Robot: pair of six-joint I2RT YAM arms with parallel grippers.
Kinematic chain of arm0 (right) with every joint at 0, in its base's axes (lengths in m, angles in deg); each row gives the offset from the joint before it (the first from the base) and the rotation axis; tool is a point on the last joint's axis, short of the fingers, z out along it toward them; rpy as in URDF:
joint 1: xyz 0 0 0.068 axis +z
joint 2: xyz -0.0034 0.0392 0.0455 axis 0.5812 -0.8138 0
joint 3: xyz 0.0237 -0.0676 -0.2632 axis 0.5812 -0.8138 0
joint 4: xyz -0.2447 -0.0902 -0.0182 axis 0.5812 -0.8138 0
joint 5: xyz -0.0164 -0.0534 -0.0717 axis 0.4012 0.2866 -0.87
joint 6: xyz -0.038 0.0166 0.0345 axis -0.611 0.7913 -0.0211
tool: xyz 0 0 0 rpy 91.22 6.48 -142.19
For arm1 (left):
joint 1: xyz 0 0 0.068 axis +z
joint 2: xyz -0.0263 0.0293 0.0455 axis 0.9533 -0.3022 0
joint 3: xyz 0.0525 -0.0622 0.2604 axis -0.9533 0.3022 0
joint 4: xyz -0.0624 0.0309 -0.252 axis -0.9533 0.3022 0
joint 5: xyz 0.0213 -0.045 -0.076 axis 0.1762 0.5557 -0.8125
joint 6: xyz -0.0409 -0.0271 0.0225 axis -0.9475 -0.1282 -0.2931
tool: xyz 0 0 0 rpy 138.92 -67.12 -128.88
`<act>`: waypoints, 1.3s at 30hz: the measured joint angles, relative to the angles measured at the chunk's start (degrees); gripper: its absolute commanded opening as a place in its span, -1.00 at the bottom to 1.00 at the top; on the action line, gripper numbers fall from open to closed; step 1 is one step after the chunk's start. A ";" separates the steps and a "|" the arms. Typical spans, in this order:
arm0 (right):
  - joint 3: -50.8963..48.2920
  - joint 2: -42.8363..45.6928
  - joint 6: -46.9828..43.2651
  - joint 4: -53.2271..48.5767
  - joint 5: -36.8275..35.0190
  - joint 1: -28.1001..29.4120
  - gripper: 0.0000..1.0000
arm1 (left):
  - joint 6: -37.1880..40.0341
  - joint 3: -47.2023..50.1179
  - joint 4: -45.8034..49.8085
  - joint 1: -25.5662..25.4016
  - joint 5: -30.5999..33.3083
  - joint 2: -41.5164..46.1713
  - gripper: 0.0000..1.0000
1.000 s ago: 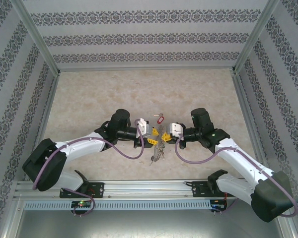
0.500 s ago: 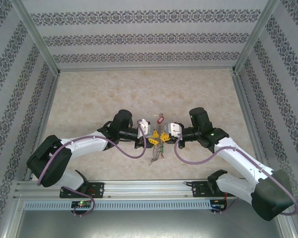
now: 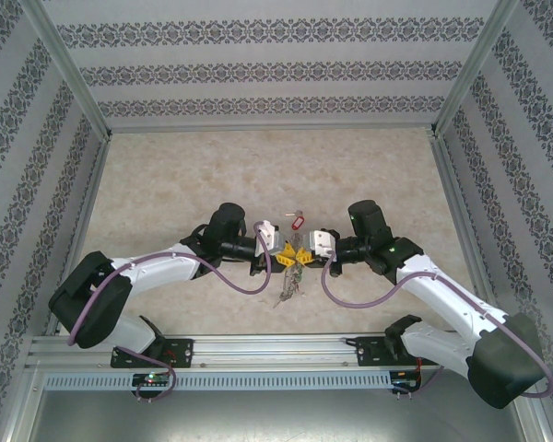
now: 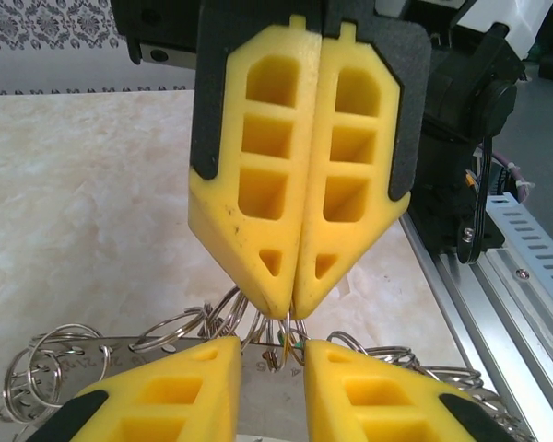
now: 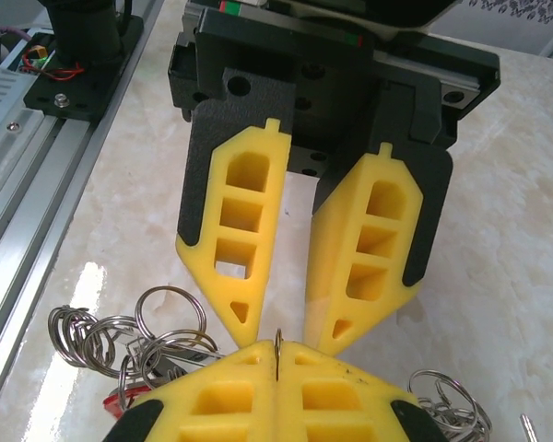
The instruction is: Put the keys on the keyring
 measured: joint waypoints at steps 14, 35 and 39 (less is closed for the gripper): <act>0.00 -0.33 -0.39 -0.37 -1.62 0.48 -1.00 | 0.57 -0.52 0.68 0.00 0.15 0.09 -0.51; -0.46 -0.20 1.20 0.83 -3.30 0.96 -0.74 | 1.66 -0.59 0.68 -0.72 1.92 -0.79 -1.00; -0.46 1.66 0.63 -0.98 -3.87 1.07 -0.49 | 1.90 0.24 -0.37 -1.09 4.04 -0.52 -1.00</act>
